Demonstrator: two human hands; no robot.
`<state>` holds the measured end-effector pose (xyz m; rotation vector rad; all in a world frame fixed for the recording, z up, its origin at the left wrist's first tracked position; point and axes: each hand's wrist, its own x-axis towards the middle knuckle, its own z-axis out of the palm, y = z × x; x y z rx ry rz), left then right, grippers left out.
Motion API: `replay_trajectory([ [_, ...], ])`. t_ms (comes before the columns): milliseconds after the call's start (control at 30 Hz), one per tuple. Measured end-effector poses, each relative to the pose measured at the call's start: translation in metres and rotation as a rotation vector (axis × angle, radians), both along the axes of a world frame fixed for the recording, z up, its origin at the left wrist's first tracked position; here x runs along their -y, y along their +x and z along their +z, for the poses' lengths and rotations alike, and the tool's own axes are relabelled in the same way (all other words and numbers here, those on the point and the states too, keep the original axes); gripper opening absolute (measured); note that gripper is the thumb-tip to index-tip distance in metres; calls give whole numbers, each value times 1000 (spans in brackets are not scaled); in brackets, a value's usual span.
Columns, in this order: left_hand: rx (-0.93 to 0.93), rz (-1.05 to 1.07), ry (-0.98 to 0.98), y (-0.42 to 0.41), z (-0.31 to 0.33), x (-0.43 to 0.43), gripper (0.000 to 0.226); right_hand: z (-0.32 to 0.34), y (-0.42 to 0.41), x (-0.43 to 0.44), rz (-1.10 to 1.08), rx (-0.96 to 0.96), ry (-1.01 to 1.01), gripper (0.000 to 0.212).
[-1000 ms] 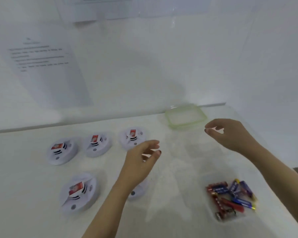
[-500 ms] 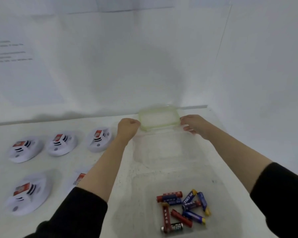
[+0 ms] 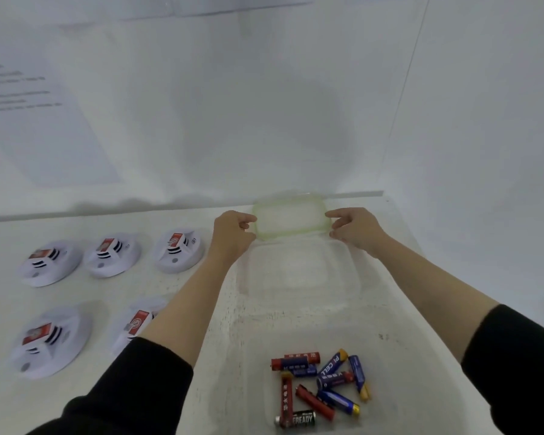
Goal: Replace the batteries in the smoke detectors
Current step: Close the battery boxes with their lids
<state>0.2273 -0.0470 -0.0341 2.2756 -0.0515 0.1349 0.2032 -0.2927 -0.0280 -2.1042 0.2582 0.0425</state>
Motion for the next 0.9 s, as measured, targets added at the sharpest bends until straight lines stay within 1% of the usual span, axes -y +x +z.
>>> replay_trajectory([
  [133, 88, -85, 77, 3, -2, -8, 22, -6, 0, 2, 62, 170, -210, 16],
  [233, 127, -118, 51, 5, -2, -14, 17, -5, 1, 7, 132, 211, -263, 13],
  [333, 176, -98, -47, 5, 3, -17, 13, -1, 6, 12, 144, 278, -326, 14],
  [367, 194, -80, -78, 6, 5, -17, 11, 2, 8, 12, 154, 302, -318, 13],
  [433, 240, -51, -119, 7, 12, -16, 7, 14, 8, 10, 184, 299, -180, 11],
  [500, 316, -33, -129, 8, 19, -13, 10, 33, 5, 5, 211, 285, -12, 13],
  [567, 366, -12, -151, 10, 27, -9, 10, 50, 3, 0, 213, 290, 79, 14],
  [633, 354, 7, -254, 10, 38, -6, 12, 63, 1, -4, 228, 308, 191, 15],
  [700, 280, 18, -441, 8, 51, -2, 17, 72, -1, -6, 249, 310, 280, 13],
  [733, 252, 22, -505, 6, 57, -2, 18, 74, -3, -4, 262, 306, 302, 10],
  [767, 235, 26, -525, 3, 63, -1, 18, 76, -6, -2, 275, 295, 310, 7],
  [900, 131, 28, -538, -15, 72, 0, 22, 73, -16, 10, 269, 193, 250, 31],
])
